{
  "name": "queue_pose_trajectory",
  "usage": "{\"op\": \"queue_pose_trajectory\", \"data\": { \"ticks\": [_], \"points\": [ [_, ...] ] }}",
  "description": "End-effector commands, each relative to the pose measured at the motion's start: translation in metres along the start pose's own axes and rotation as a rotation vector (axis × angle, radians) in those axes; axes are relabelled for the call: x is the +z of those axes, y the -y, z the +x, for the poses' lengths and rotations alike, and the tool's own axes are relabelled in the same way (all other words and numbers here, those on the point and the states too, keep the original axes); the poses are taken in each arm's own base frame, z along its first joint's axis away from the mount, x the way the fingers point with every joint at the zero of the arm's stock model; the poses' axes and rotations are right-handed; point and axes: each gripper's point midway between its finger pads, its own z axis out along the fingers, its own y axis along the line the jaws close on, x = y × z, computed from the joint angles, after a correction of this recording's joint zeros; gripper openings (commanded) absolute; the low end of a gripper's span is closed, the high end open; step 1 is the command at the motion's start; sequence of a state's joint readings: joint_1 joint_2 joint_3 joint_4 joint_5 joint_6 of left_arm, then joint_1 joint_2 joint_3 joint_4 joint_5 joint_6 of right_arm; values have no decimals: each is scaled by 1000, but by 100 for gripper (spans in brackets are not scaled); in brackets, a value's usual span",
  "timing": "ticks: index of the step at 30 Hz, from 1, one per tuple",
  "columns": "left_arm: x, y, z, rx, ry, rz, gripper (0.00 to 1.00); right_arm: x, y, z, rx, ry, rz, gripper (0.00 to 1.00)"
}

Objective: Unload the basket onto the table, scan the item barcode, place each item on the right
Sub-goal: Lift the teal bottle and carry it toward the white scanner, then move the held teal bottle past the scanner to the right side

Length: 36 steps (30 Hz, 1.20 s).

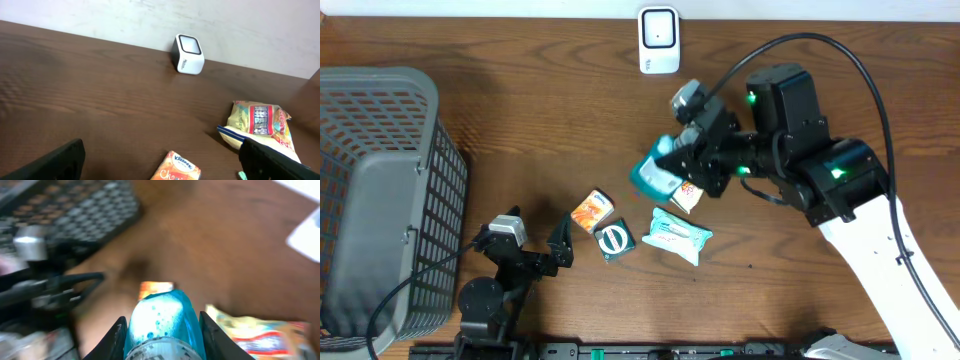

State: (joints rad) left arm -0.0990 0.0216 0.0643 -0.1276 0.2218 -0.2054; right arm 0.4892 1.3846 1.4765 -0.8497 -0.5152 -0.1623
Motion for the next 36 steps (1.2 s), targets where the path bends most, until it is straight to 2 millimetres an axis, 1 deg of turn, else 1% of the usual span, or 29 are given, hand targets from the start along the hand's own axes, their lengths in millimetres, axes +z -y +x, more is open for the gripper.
{"op": "queue_pose_trajectory", "data": {
  "ticks": [1,3,7,10,13,15,18,21,22,25,30,33,36],
  "points": [
    [2,-6,14,9,-42,-19,98,16,34,0,12,-33,173,1],
    [2,-6,14,9,-42,-19,98,29,49,1,14,-44,218,1],
    [2,-6,14,9,-42,-20,98,57,95,1,11,-56,373,1],
    [2,-6,14,9,-42,-19,98,74,129,-2,4,-44,498,1],
    [2,-6,14,9,-42,-19,98,82,163,-2,0,-37,654,1],
    [2,-6,14,9,-42,-19,98,81,184,-3,0,-32,762,1],
    [2,-6,14,9,-42,-19,98,74,203,-12,-4,-1,886,1],
    [2,-6,14,9,-42,-19,98,68,217,-32,-55,33,975,1],
    [2,-6,14,9,-42,-19,98,67,223,-41,-77,47,1005,1],
    [2,-6,14,9,-42,-19,98,71,236,-59,-108,64,1065,1],
    [2,-6,14,9,-42,-19,98,93,265,-85,-132,66,1158,1],
    [2,-6,14,9,-42,-19,98,110,276,-99,-165,66,1198,2],
    [2,-6,14,9,-42,-19,98,127,285,-108,-217,49,1242,3]
  ]
}}
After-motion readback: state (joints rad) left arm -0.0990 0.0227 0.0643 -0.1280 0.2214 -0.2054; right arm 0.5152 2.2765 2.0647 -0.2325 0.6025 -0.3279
